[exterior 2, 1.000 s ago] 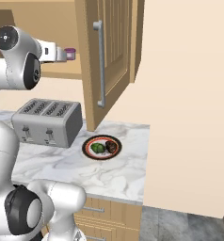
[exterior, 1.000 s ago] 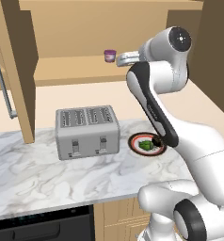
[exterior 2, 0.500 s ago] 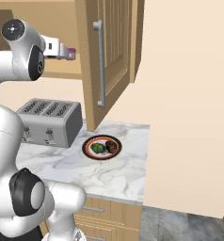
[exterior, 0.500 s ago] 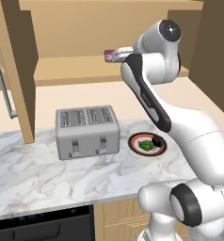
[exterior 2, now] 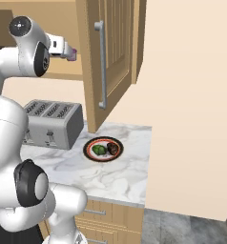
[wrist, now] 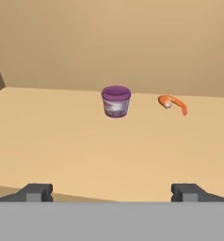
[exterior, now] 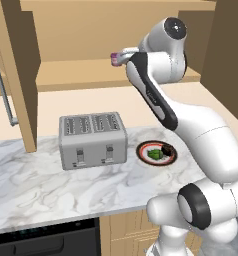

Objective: Pick the avocado and bread from the counter and place them on the plate. Then pick the jam from the cabinet and place it next to the plate. Lastly close the cabinet door.

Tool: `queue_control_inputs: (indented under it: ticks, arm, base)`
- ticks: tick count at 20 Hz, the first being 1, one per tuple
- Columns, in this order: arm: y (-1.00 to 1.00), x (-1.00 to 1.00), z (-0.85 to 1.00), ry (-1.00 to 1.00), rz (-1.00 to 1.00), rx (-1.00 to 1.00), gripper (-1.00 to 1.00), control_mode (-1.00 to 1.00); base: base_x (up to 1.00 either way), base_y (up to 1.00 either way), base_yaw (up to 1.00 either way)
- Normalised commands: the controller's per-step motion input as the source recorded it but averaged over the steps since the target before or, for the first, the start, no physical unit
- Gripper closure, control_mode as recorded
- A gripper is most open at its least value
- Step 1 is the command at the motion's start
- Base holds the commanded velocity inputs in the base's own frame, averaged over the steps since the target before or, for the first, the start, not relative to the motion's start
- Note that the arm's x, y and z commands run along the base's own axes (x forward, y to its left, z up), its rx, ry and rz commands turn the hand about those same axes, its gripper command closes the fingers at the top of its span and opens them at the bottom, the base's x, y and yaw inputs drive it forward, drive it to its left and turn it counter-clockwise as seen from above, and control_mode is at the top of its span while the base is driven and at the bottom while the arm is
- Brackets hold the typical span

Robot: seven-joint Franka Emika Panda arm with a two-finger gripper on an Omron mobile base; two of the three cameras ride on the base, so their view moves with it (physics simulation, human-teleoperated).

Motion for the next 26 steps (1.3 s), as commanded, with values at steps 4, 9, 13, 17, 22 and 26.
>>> queue_control_inputs:
  ticks: [4,9,13,17,22,26]
  arm:
    - [0.01,0.22,-0.14,0.02,0.00,0.00,-1.00,-1.00]
    - [0.00,0.22,-0.09,0.01,0.00,0.00,-1.00,-1.00]
    - [0.01,0.23,-0.04,0.00,0.00,0.00,-1.00,-1.00]
    - [0.06,0.24,-0.02,0.01,0.00,0.00,-1.00,-1.00]
    - [0.06,0.23,-0.03,0.01,0.00,0.00,-1.00,-1.00]
    - [0.07,0.26,-0.02,0.01,0.00,0.00,-1.00,-1.00]
  base:
    - [0.00,0.00,0.00]
    - [0.00,0.00,0.00]
    - [0.00,0.00,0.00]
    - [0.00,0.00,0.00]
    - [0.00,0.00,0.00]
    - [0.00,0.00,0.00]
